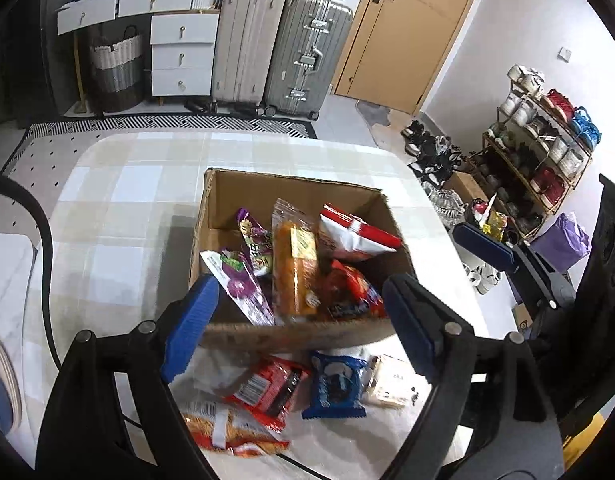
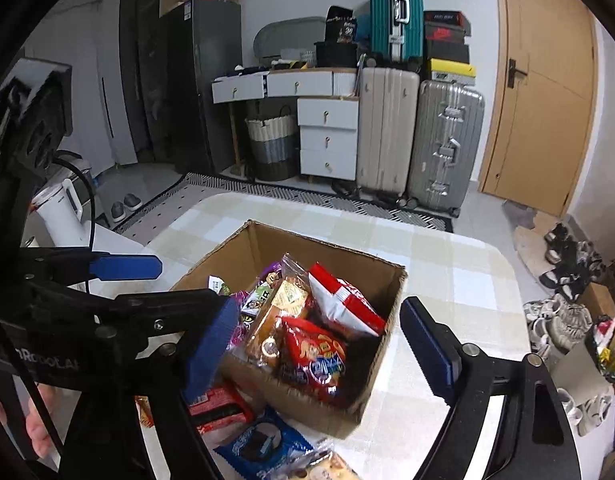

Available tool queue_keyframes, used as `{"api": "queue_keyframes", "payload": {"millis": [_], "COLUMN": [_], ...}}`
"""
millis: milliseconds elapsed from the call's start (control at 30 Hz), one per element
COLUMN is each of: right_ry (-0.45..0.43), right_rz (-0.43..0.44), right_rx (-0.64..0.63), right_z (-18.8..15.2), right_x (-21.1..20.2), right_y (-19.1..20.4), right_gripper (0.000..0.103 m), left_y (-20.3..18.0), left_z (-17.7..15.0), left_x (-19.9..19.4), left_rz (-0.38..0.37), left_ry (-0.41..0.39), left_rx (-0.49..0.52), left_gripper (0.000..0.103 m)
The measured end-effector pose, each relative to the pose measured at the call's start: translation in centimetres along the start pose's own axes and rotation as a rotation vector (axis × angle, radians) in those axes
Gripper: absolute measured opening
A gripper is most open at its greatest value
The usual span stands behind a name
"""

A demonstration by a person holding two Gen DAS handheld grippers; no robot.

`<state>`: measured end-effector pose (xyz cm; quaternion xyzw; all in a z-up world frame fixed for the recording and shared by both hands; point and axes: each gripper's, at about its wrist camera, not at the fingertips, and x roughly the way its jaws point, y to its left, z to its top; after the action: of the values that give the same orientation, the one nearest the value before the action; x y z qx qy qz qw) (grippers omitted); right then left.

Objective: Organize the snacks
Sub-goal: 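Move both open tools back toward the remaining snacks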

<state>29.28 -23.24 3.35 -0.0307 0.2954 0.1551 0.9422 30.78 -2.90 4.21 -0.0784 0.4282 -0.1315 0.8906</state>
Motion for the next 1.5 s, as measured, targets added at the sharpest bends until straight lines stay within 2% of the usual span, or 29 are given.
{"api": "queue_keyframes", "payload": {"millis": [67,133,167,233,367,433,600,767,967,1133,1233,1500], "right_ry": [-0.009,-0.029,-0.032,-0.049,-0.124,-0.152,-0.243,-0.304,-0.355,-0.363,-0.344,-0.28], "right_rz": [-0.007,-0.001,-0.003,-0.016,-0.038,-0.032,-0.004,0.016,0.02,0.021,0.009,-0.019], "right_rx": [0.014,0.034,0.038,0.046,0.05,0.049,0.007,-0.013,-0.026,-0.017,0.006,0.078], "right_z": [-0.4,-1.0,-1.2,-1.6,-2.5,-2.7,-3.3,-4.4,-7.6,-11.2,-13.4,-17.9], "right_x": [-1.0,-2.4,-2.7,-4.3,-8.4,-10.4,-16.6,-21.3,-25.0,-25.6,-24.8,-19.2], "right_y": [0.1,0.3,0.2,0.5,1.3,1.8,4.0,6.1,8.4,8.9,8.5,5.4], "right_gripper": [0.091,0.095,0.096,0.099,0.102,0.102,0.103,0.103,0.103,0.103,0.103,0.103], "left_y": [-0.3,-0.4,-0.5,-0.9,-1.4,-1.7,-2.6,-2.2,-2.1,-1.5,-0.5,3.1], "left_z": [-0.8,-1.6,-2.0,-3.0,-5.3,-6.4,-10.0,-13.8,-18.0,-21.6,-23.4,-24.9], "left_x": [-1.1,-2.6,-3.3,-5.5,-10.6,-13.0,-20.8,-26.9,-31.6,-33.2,-32.4,-24.6], "left_rz": [0.008,0.022,0.021,0.003,0.02,0.042,0.142,0.158,0.192,0.207,0.219,0.193], "left_ry": [-0.013,-0.039,-0.053,-0.113,-0.217,-0.248,-0.388,-0.453,-0.498,-0.516,-0.504,-0.429], "left_rx": [0.002,-0.002,-0.002,0.0,-0.006,0.002,0.068,0.058,0.05,0.032,0.013,-0.012], "left_gripper": [0.087,0.1,0.102,0.102,0.102,0.102,0.102,0.102,0.102,0.102,0.102,0.102]}}
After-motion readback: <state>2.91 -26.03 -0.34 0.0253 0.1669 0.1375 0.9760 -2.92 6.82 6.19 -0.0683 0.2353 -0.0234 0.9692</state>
